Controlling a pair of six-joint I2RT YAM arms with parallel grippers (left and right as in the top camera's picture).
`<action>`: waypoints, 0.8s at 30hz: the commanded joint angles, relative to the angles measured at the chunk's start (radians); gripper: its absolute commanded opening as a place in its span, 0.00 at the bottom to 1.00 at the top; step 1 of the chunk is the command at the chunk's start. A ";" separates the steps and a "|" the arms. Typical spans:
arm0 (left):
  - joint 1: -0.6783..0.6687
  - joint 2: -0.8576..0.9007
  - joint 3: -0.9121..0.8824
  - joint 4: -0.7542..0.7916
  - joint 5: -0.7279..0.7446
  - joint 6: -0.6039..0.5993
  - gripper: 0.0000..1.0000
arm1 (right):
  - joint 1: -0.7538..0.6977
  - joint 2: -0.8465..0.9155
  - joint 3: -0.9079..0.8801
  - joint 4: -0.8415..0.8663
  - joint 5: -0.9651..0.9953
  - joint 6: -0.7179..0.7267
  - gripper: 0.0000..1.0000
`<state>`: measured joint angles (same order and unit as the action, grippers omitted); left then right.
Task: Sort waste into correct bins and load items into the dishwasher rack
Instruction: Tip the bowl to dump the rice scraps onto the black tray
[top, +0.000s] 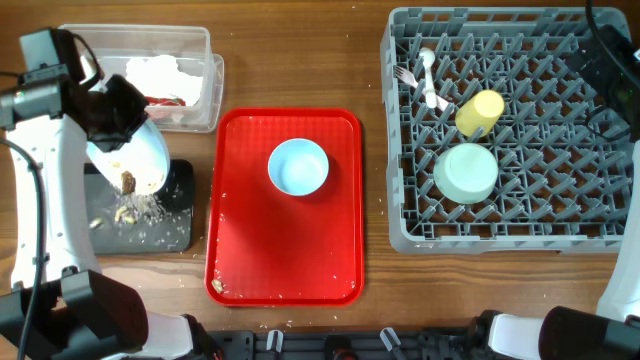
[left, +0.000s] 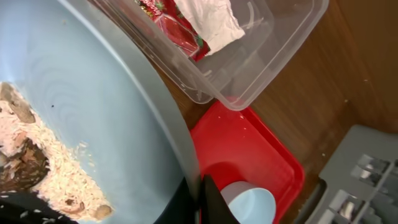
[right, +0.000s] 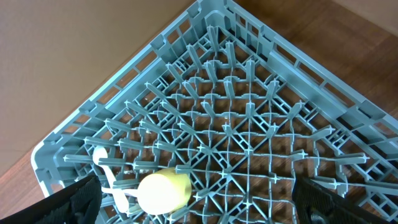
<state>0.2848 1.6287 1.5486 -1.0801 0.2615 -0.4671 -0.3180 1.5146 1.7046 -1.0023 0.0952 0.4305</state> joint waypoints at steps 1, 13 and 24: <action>0.063 -0.009 0.006 -0.011 0.138 0.021 0.04 | 0.000 0.008 0.000 0.003 0.018 0.014 1.00; 0.373 -0.009 -0.125 -0.045 0.602 0.194 0.04 | 0.000 0.008 0.000 0.003 0.018 0.015 1.00; 0.625 -0.003 -0.125 -0.181 0.883 0.436 0.04 | 0.000 0.008 0.000 0.003 0.018 0.015 1.00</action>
<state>0.8532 1.6287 1.4277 -1.2469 1.0096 -0.1383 -0.3180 1.5150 1.7046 -1.0023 0.0952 0.4305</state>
